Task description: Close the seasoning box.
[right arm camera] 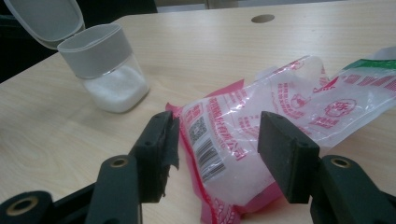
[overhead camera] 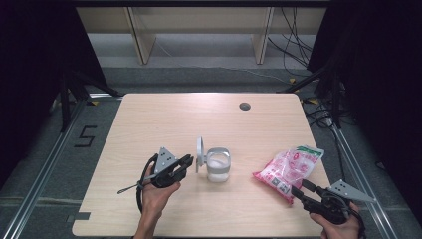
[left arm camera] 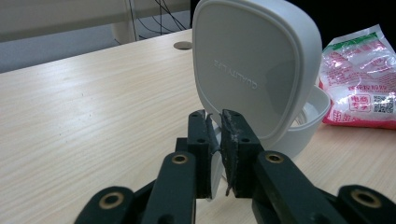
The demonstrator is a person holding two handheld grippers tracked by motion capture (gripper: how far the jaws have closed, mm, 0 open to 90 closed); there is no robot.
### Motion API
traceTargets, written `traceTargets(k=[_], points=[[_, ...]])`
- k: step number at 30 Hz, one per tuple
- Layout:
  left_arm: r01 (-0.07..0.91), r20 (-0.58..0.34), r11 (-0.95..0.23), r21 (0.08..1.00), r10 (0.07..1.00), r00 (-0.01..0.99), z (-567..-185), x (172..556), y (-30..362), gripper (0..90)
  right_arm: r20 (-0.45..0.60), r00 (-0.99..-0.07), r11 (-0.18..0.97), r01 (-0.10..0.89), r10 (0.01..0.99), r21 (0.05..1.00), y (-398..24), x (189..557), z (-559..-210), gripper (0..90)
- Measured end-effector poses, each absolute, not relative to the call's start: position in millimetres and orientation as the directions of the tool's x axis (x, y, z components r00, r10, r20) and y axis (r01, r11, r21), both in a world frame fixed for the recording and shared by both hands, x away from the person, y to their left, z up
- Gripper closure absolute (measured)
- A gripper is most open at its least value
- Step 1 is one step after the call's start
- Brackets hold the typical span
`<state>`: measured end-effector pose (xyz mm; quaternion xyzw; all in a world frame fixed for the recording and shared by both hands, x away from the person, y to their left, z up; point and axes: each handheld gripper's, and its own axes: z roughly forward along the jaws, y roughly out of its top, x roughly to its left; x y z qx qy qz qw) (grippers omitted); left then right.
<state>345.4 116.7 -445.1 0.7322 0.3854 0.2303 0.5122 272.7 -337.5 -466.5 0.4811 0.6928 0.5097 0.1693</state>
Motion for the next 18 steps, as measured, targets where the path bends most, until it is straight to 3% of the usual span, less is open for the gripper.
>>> traceTargets(k=[7, 11, 18], points=[[0.315, -0.062, -0.179, 0.932, 0.779, 0.624, -442, 346, 115, 85.9, 0.195, -0.520, 0.062, 0.435, 0.832, 0.898, -335, 272, -469, 46.1], [0.301, -0.045, -0.194, 0.934, 0.770, 0.637, -441, 345, 109, 88.7, 0.233, -0.512, 0.044, 0.471, 0.827, 0.881, -332, 268, -468, 46.1], [0.306, -0.058, -0.182, 0.934, 0.770, 0.636, -441, 347, 108, 89.2, 0.193, -0.521, 0.078, 0.455, 0.832, 0.887, -336, 270, -469, 44.2]])
